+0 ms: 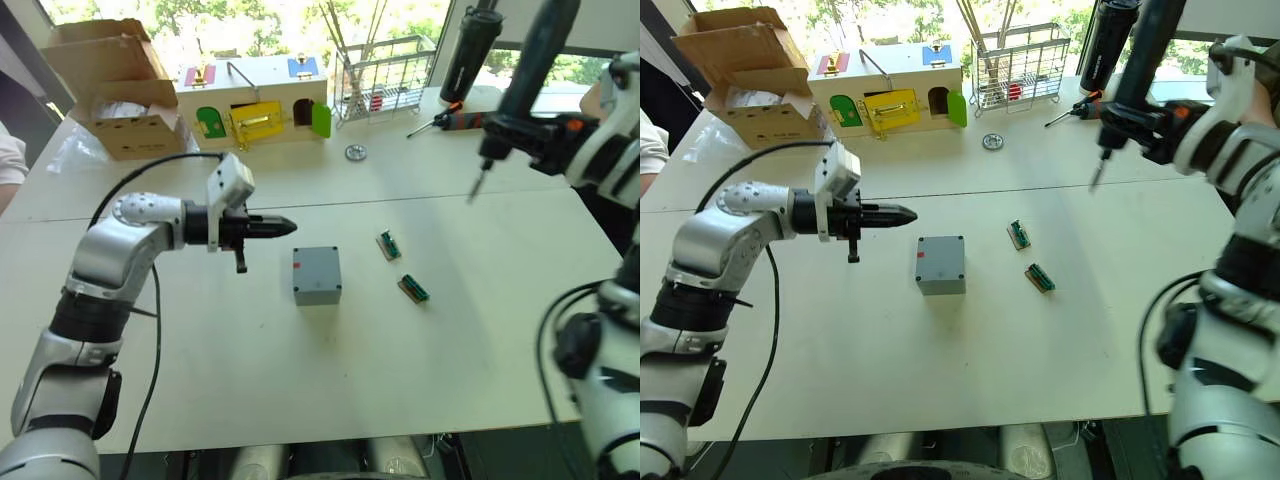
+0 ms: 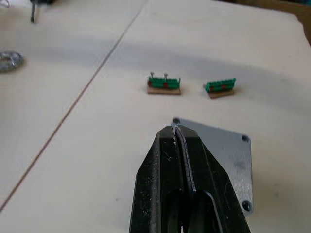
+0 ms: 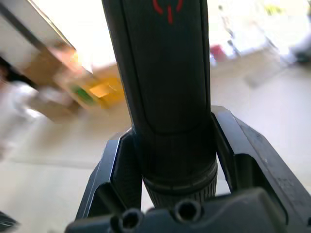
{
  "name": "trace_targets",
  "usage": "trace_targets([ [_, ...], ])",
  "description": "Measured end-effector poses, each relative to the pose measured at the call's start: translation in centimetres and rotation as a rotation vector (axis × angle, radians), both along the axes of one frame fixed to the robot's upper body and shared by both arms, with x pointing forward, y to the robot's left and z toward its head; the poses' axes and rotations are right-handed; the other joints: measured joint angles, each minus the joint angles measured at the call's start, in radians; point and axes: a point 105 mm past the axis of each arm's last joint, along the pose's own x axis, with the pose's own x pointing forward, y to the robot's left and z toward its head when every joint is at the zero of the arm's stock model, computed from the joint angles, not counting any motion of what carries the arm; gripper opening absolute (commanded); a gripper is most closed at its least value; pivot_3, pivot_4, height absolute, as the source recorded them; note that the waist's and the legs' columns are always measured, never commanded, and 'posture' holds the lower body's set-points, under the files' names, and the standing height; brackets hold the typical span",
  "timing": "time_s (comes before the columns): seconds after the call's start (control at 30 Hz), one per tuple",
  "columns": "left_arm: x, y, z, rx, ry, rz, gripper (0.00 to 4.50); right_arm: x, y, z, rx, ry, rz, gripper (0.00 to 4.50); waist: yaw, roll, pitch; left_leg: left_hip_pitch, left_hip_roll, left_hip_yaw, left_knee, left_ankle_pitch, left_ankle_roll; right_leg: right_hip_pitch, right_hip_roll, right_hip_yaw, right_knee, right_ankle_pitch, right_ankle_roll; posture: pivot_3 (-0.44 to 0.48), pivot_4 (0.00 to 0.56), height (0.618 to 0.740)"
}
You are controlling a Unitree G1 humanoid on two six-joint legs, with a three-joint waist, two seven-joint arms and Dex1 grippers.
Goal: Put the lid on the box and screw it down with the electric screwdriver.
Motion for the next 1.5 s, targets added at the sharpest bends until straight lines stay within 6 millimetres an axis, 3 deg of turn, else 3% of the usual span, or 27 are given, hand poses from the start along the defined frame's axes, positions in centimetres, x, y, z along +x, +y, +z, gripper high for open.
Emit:
trace_targets([
  [0.1,0.1,-0.4,-0.2,-0.023,0.027,-0.02,0.0,-1.9,3.4,0.6,0.136,-0.128,0.069,1.76,0.007,0.0,0.0,0.0,-0.003,-0.003,0.0,0.0,0.0,0.0,-0.001,0.0,0.002,0.0,0.0,0.0,0.15,0.74],
  [0.2,-0.3,-1.6,-0.7,-0.031,0.048,-0.059,0.0,-2.7,6.1,-1.2,0.164,-0.138,0.119,1.76,0.01,0.0,0.0,0.0,-0.005,-0.005,0.001,0.0,0.0,0.0,-0.002,0.001,0.003,0.0,0.0,0.0,0.15,0.74],
  [0.33,-0.8,-2.8,-1.2,-0.016,0.046,-0.096,1.3,-3.2,8.5,-3.4,0.147,-0.137,0.139,1.76,0.002,0.0,0.0,0.0,-0.005,-0.004,0.0,0.0,0.0,-0.001,-0.002,0.001,0.003,0.0,0.0,0.0,0.15,0.74],
  [0.5,-1.4,-3.7,-3.9,0.062,0.053,-0.092,1.3,-3.9,11.5,-6.1,0.101,-0.145,0.191,1.76,-0.022,0.0,-0.001,0.001,-0.005,-0.004,-0.001,0.0,0.0,-0.002,-0.001,0.001,0.006,0.0,0.0,0.0,0.15,0.74],
  [0.87,-1.1,-2.8,-6.4,0.154,0.004,-0.042,1.3,-3.8,13.8,-7.7,0.062,-0.167,0.224,1.76,-0.035,0.0,-0.001,0.001,-0.005,-0.006,-0.002,0.0,0.0,-0.003,-0.001,0.001,0.011,0.0,0.0,0.0,0.15,0.74],
  [1.13,-1.0,-2.7,-6.5,0.161,-0.026,-0.035,1.3,-3.5,14.4,-9.9,0.023,-0.12,0.227,1.76,-0.035,0.0,-0.001,0.002,-0.005,-0.006,-0.001,0.0,0.0,-0.003,-0.001,0.001,0.011,0.0,0.0,0.0,0.15,0.74],
  [1.5,-1.5,-2.8,-6.7,0.168,-0.038,-0.038,1.3,-3.2,14.7,-10.3,0.024,-0.124,0.224,1.76,-0.035,0.0,-0.001,0.002,-0.005,-0.006,-0.001,0.0,0.0,-0.002,-0.001,0.001,0.011,0.0,0.0,0.0,0.15,0.74],
])
